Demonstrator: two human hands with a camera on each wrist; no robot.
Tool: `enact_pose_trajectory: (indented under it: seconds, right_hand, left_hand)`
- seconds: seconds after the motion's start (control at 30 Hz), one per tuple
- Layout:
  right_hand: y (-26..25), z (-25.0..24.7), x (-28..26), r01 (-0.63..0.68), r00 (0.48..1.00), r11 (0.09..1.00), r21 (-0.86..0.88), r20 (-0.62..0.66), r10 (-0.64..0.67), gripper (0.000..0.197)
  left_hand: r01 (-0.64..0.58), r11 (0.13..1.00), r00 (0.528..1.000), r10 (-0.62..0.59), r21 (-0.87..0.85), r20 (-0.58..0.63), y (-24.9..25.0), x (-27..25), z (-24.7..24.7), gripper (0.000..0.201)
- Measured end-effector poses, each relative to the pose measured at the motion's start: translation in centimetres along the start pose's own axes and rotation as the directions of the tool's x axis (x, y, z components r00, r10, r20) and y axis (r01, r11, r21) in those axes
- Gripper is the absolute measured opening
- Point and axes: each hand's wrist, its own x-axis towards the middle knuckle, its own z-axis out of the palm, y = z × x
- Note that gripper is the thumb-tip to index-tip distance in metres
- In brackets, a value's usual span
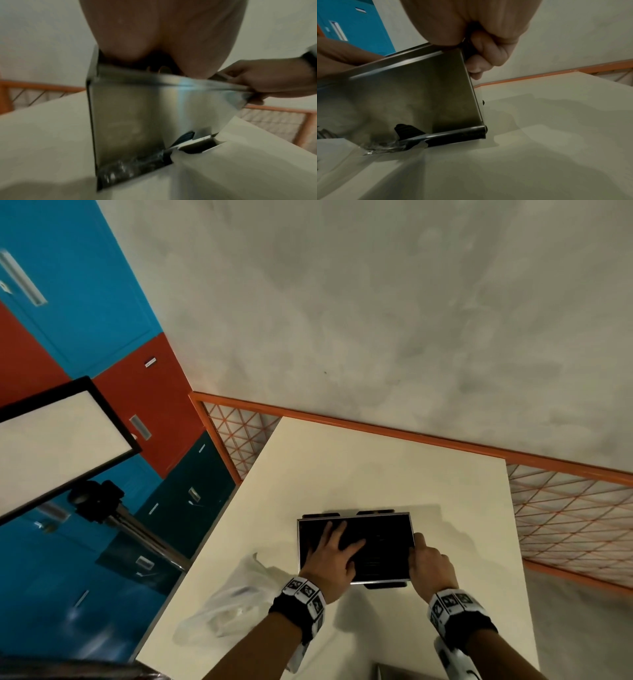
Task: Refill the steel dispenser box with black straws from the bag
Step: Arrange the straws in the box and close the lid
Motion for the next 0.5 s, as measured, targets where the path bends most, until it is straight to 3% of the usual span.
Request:
enact_pose_trajectory:
  seconds: [0.2, 0.27, 0.33, 0.37, 0.43, 0.5]
  right_hand:
    - [-0.6, -0.8, 1.5, -0.02, 0.999, 0.999, -0.046, 0.049, 0.022, 0.025]
    - [-0.7, -1.2, 1.7, -0.022, 0.997, 0.998, -0.057, 0.069, 0.026, 0.025]
    - [-0.8, -1.6, 1.8, -0.009, 0.996, 0.997, -0.071, 0.093, 0.016, 0.024]
    - [-1.1, -2.1, 2.0, -0.003, 0.995, 0.997, -0.078, 0.097, 0.01, 0.023]
    - [-2.1, -3.1, 2.7, 0.007, 0.997, 0.995, -0.101, 0.083, 0.001, 0.021]
    - [-3.8, -4.1, 3.3, 0.044, 0.998, 0.989, -0.139, 0.044, -0.038, 0.022]
  left_hand:
    - [0.018, 0.999, 0.998, -0.021, 0.049, 0.059, 0.0, 0.3, 0.0, 0.05]
    - [-0.045, 0.999, 0.997, 0.046, 0.01, -0.065, -0.8, -0.1, -0.7, 0.047]
    - [-0.084, 0.993, 0.952, 0.054, -0.088, -0.303, -2.0, -0.9, -1.6, 0.043]
    - [-0.064, 0.986, 0.915, -0.003, -0.153, -0.403, -2.7, -1.4, -2.3, 0.041]
    - [0.049, 0.947, 0.85, -0.206, -0.316, -0.485, -4.0, -2.4, -3.5, 0.043]
    - [0.193, 0.837, 0.799, -0.436, -0.511, -0.413, -5.3, -2.8, -3.9, 0.05]
